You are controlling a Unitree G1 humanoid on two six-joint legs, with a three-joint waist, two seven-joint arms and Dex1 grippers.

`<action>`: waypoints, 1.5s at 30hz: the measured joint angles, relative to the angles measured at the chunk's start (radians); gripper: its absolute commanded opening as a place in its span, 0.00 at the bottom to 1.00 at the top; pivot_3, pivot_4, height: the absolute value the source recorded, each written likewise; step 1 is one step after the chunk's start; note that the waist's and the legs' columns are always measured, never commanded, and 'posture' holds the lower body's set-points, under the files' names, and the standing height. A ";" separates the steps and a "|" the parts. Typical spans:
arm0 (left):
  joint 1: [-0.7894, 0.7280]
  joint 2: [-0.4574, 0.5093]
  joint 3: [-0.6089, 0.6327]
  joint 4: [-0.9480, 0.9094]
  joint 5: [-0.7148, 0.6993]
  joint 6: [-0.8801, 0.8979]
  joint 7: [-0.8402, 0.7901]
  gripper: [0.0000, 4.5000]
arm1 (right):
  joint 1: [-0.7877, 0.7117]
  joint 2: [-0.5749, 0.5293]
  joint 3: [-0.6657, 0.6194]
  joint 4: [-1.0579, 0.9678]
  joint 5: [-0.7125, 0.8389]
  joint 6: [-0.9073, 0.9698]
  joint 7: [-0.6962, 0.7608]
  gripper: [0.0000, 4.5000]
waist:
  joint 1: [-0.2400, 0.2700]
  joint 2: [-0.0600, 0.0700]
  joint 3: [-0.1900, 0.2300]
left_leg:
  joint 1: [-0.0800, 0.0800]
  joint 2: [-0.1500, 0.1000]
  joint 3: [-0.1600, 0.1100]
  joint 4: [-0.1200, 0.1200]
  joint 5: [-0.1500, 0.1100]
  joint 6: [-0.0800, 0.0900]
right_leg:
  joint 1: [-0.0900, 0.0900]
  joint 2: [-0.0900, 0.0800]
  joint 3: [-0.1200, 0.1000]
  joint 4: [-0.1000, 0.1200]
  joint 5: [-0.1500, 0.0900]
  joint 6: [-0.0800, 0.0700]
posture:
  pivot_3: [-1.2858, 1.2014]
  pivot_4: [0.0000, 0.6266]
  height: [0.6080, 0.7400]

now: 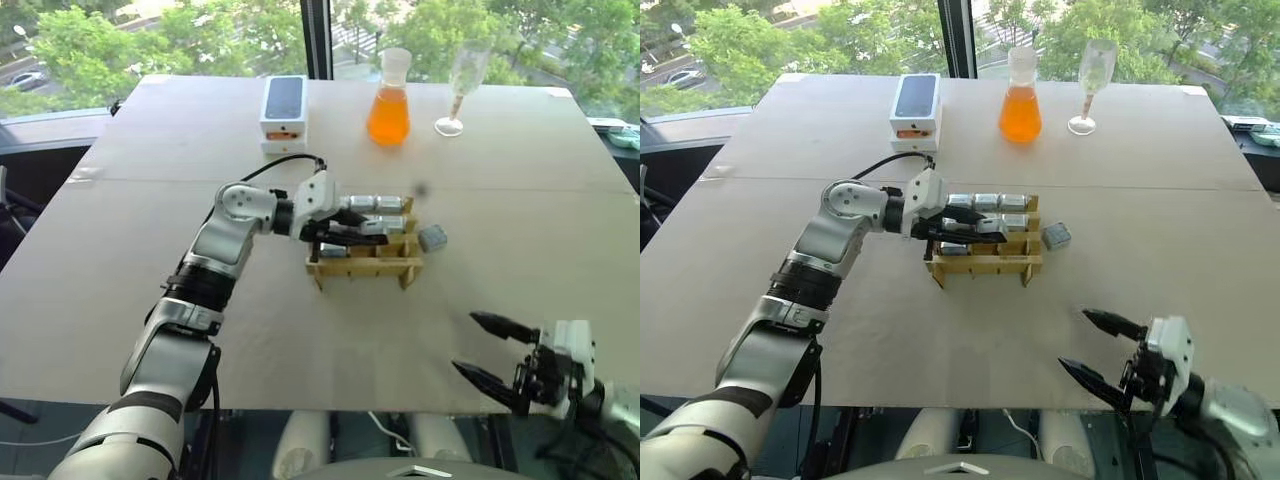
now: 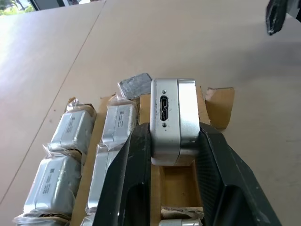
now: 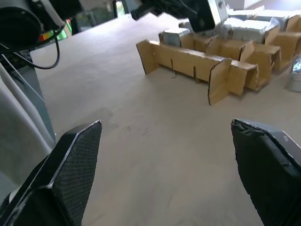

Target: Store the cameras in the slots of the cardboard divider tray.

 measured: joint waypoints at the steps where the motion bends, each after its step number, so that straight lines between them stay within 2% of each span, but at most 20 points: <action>1: -0.009 -0.003 -0.002 0.022 0.008 -0.013 -0.008 0.16 | -0.003 -0.001 -0.009 0.016 -0.012 -0.029 0.023 0.97 | 0.000 0.000 0.000 | 0.000 0.000 0.000 0.000 0.001 0.001 | 0.000 0.000 0.000 0.000 0.001 0.001 | 0.52 0.24 1.00; 11: -0.046 0.008 -0.005 0.064 0.048 0.025 -0.049 0.16 | -0.043 0.026 -0.012 0.028 -0.040 -0.078 0.032 0.97 | 0.004 0.000 0.000 | -0.001 0.000 0.000 0.000 0.003 -0.002 | 0.000 0.000 0.001 0.000 0.002 0.000 | 0.52 0.24 1.00; 24: -0.016 0.022 -0.005 0.016 0.047 0.133 -0.075 0.16 | -0.095 0.038 -0.005 0.047 -0.055 -0.078 0.023 0.97 | 0.004 0.000 0.000 | -0.001 0.000 0.000 0.000 0.003 -0.002 | 0.000 0.000 0.004 -0.001 0.002 0.000 | 0.52 0.24 1.00; 26: -0.017 0.012 -0.003 0.018 0.050 0.153 -0.055 0.39 | -0.098 0.038 -0.005 0.048 -0.055 -0.078 0.024 1.00 | 0.005 0.000 0.000 | -0.001 0.000 0.000 0.001 0.003 -0.002 | 0.000 0.000 0.004 -0.001 0.002 0.000 | 0.52 0.24 1.00; 30: -0.015 0.013 -0.009 0.026 0.062 0.154 -0.050 0.74 | -0.096 0.038 -0.005 0.049 -0.056 -0.078 0.022 1.00 | 0.004 0.000 0.000 | -0.001 0.000 0.000 0.001 0.003 -0.002 | 0.000 0.000 0.004 0.000 0.002 0.000 | 0.52 0.24 1.00; 32: -0.013 0.013 -0.008 0.020 0.059 0.158 -0.047 0.97 | -0.097 0.039 -0.005 0.049 -0.056 -0.078 0.021 1.00 | 0.004 0.000 0.000 | -0.001 0.000 0.000 0.001 0.003 -0.002 | 0.000 0.000 0.004 0.000 0.002 0.000 | 0.52 0.24 1.00; 40: 0.026 0.042 0.008 -0.074 0.037 0.174 -0.056 0.99 | -0.157 0.038 -0.005 0.079 -0.060 -0.073 0.011 1.00 | 0.004 0.000 0.000 | 0.000 0.000 0.000 0.001 0.003 -0.002 | 0.000 0.000 0.004 0.001 0.002 -0.001 | 0.52 0.24 1.00; 45: 0.048 0.035 0.012 -0.081 0.040 0.164 0.002 0.99 | -0.209 0.038 -0.003 0.134 -0.078 -0.077 0.023 1.00 | 0.005 0.000 0.000 | 0.000 0.000 0.000 0.001 0.003 -0.002 | 0.000 0.000 0.004 0.000 0.002 -0.001 | 0.52 0.24 1.00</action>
